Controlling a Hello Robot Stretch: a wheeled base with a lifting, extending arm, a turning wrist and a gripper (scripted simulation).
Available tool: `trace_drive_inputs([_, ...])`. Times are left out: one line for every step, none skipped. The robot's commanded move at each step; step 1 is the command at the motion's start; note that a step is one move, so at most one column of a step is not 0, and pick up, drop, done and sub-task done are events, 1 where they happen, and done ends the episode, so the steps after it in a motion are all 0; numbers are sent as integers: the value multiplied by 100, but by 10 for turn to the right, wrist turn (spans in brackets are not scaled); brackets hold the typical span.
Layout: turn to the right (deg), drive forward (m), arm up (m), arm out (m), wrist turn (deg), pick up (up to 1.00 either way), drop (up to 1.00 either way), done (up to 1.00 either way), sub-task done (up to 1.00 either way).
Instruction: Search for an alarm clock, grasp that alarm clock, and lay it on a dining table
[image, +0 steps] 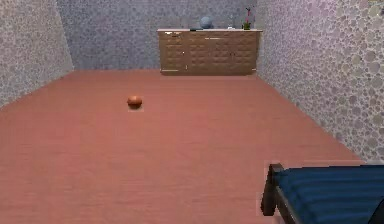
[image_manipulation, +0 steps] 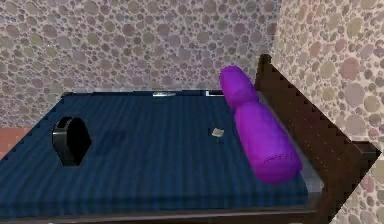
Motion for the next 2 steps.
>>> trace_drive_inputs([450, 0, 0, 0, 0, 0, 0, 0, 0])
trace_drive_inputs([180, 0, 0, 0, 0, 0, 0, 0, 0])
